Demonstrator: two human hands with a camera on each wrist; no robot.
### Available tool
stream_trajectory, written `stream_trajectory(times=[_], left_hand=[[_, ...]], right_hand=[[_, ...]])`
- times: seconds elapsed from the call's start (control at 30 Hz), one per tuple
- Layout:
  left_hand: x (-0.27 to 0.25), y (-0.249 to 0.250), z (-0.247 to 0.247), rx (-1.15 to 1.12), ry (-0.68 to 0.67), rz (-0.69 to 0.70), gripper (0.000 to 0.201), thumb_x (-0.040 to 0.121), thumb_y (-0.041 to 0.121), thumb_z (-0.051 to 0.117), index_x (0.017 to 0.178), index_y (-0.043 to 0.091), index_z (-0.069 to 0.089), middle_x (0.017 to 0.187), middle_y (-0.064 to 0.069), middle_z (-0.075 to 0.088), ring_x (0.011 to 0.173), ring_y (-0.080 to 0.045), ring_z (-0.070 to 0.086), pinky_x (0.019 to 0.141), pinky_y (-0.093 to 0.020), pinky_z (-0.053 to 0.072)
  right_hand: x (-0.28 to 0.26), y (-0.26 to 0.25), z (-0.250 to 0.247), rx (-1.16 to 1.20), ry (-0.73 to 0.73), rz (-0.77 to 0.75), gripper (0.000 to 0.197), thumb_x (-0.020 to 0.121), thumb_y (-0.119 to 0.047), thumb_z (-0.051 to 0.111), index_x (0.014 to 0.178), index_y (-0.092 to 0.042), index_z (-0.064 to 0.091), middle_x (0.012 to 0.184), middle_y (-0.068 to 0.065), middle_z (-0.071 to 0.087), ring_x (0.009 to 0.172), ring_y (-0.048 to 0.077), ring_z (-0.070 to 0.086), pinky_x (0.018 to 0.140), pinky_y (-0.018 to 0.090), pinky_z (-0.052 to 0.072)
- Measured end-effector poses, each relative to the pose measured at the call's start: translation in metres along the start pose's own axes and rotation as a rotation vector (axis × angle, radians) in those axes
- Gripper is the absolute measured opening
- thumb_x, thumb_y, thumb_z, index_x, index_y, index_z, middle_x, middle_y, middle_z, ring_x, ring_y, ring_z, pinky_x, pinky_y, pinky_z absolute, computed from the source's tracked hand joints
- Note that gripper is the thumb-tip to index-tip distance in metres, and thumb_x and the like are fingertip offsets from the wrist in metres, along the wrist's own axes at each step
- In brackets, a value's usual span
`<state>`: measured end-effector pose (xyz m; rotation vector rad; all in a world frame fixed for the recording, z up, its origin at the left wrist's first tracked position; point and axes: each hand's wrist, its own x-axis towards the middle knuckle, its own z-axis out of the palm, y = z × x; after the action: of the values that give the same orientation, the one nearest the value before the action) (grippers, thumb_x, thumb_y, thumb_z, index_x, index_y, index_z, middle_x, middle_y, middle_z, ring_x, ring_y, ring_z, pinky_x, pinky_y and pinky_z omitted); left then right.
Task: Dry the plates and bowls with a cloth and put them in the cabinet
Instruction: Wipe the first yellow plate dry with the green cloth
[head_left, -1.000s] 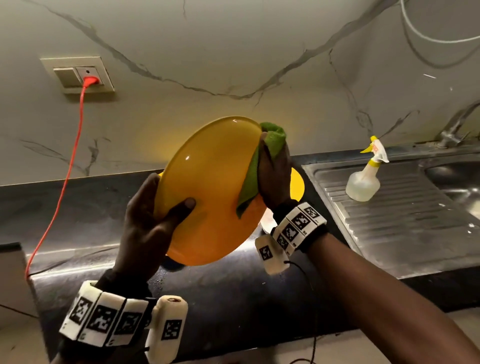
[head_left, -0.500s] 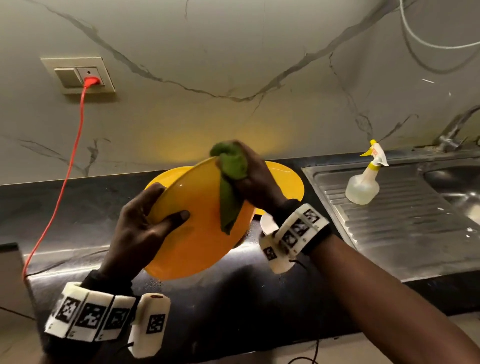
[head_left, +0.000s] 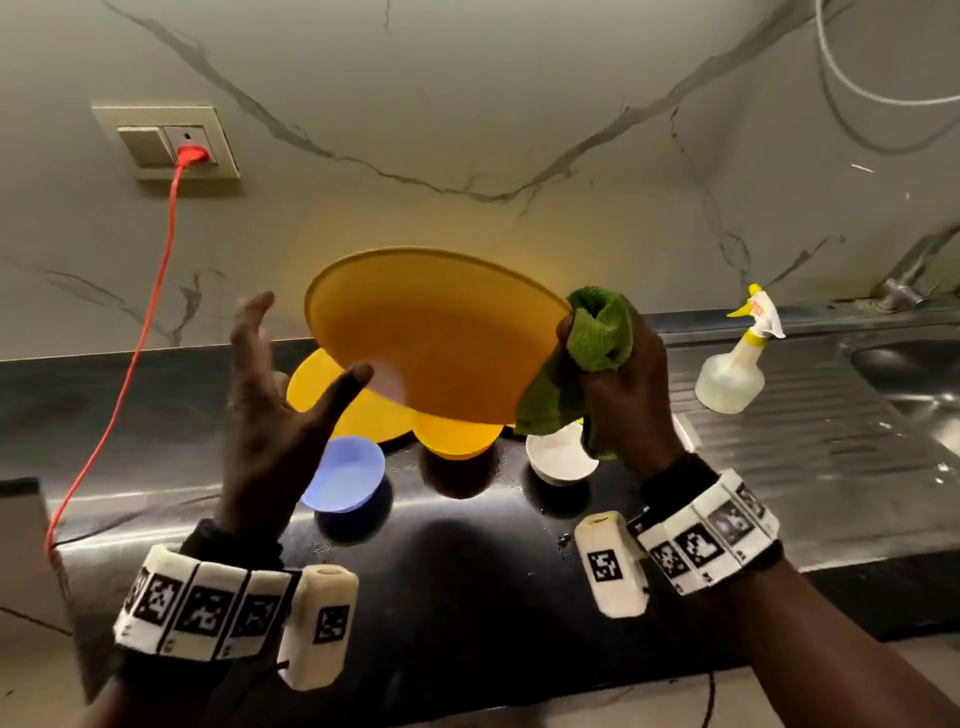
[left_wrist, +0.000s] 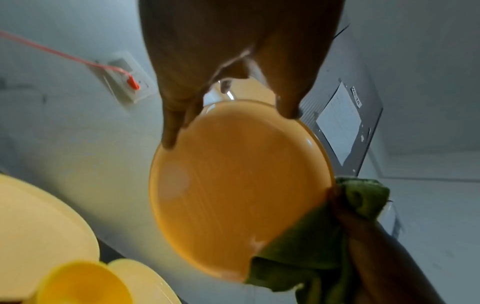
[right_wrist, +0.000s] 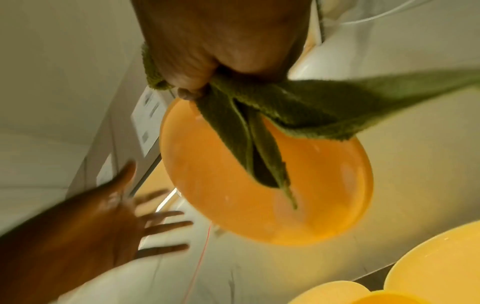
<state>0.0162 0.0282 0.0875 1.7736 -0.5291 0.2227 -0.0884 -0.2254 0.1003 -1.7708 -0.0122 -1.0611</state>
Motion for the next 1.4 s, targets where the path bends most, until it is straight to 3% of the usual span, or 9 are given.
stream_trajectory(times=[0.1,0.17,0.27,0.43,0.7,0.87,1.1,1.3,1.4], left_hand=[[-0.008,0.013,0.023,-0.29,-0.148,-0.147,0.109,0.065,0.074,0.069,0.153,0.044,0.012,0.161,0.016,0.021,0.146,-0.014,0.032,0.113,-0.049,0.038],[-0.01,0.015,0.028,-0.521,-0.2,-0.319,0.125,0.054,0.087,0.068,0.156,0.041,0.011,0.159,0.005,0.035,0.137,-0.022,0.047,0.097,-0.05,0.053],[-0.008,0.016,0.022,-0.683,-0.136,-0.372,0.121,0.058,0.085,0.068,0.156,0.032,0.021,0.145,-0.009,0.053,0.124,-0.031,0.059,0.085,-0.05,0.058],[-0.008,0.022,0.023,-0.437,0.102,-0.186,0.054,0.1,0.031,0.046,0.15,0.042,0.028,0.158,0.004,0.034,0.137,-0.022,0.044,0.109,-0.056,0.041],[-0.034,0.016,0.031,-0.34,-0.013,-0.161,0.045,0.095,0.037,0.041,0.139,0.044,0.046,0.147,0.012,0.049,0.131,-0.012,0.051,0.11,-0.046,0.043],[-0.041,0.021,0.04,-0.434,-0.065,-0.159,0.052,0.099,0.042,0.04,0.147,0.022,0.046,0.144,0.001,0.056,0.134,-0.018,0.052,0.114,-0.049,0.037],[-0.037,0.027,0.031,-0.496,-0.119,-0.166,0.073,0.092,0.066,0.022,0.149,0.024,0.039,0.132,0.002,0.064,0.125,-0.019,0.06,0.096,-0.034,0.053],[-0.04,0.024,0.033,-0.424,-0.162,-0.134,0.065,0.096,0.058,0.02,0.146,0.025,0.043,0.143,0.005,0.056,0.133,-0.012,0.052,0.114,-0.044,0.039],[-0.042,0.021,0.034,-0.381,-0.192,-0.063,0.073,0.092,0.071,0.036,0.143,0.021,0.047,0.141,-0.003,0.056,0.133,-0.019,0.052,0.114,-0.047,0.039]], right_hand=[[-0.018,-0.001,0.015,-0.133,-0.004,-0.194,0.013,0.082,-0.009,0.059,0.092,-0.016,0.065,0.083,-0.012,0.061,0.079,0.002,0.058,0.073,0.019,0.045],[-0.036,0.003,0.029,-0.246,-0.087,-0.346,0.01,0.084,-0.012,0.062,0.091,-0.007,0.068,0.086,0.004,0.065,0.083,0.019,0.06,0.075,0.033,0.047],[-0.063,0.018,0.049,-0.437,-0.253,-0.487,0.042,0.074,-0.008,0.076,0.109,-0.017,0.057,0.095,0.013,0.064,0.089,0.027,0.056,0.075,0.036,0.044],[-0.087,0.023,0.064,-0.27,-0.514,-0.348,0.044,0.077,-0.017,0.076,0.119,-0.014,0.064,0.119,0.008,0.062,0.108,0.025,0.059,0.087,0.037,0.051],[-0.084,0.022,0.089,-0.09,-0.188,-0.033,0.048,0.091,-0.026,0.057,0.137,-0.024,0.044,0.14,0.003,0.051,0.13,0.023,0.047,0.103,0.053,0.043],[-0.094,0.009,0.114,-0.098,-0.466,-0.024,0.075,0.096,-0.048,0.044,0.156,-0.01,0.018,0.164,0.008,0.013,0.153,0.022,0.005,0.12,0.057,0.013],[-0.11,0.002,0.117,0.085,-0.547,-0.011,0.062,0.096,-0.02,0.05,0.153,-0.006,0.028,0.163,0.007,0.018,0.152,0.023,0.008,0.119,0.057,0.017],[-0.094,0.015,0.123,-0.07,-0.482,0.0,0.072,0.098,-0.043,0.044,0.156,-0.017,0.011,0.165,0.0,-0.002,0.152,0.022,-0.006,0.122,0.056,0.004],[-0.081,0.025,0.125,-0.167,-0.42,0.053,0.086,0.093,-0.073,0.022,0.156,-0.015,0.019,0.164,0.012,0.002,0.152,0.026,0.0,0.122,0.05,0.005]])
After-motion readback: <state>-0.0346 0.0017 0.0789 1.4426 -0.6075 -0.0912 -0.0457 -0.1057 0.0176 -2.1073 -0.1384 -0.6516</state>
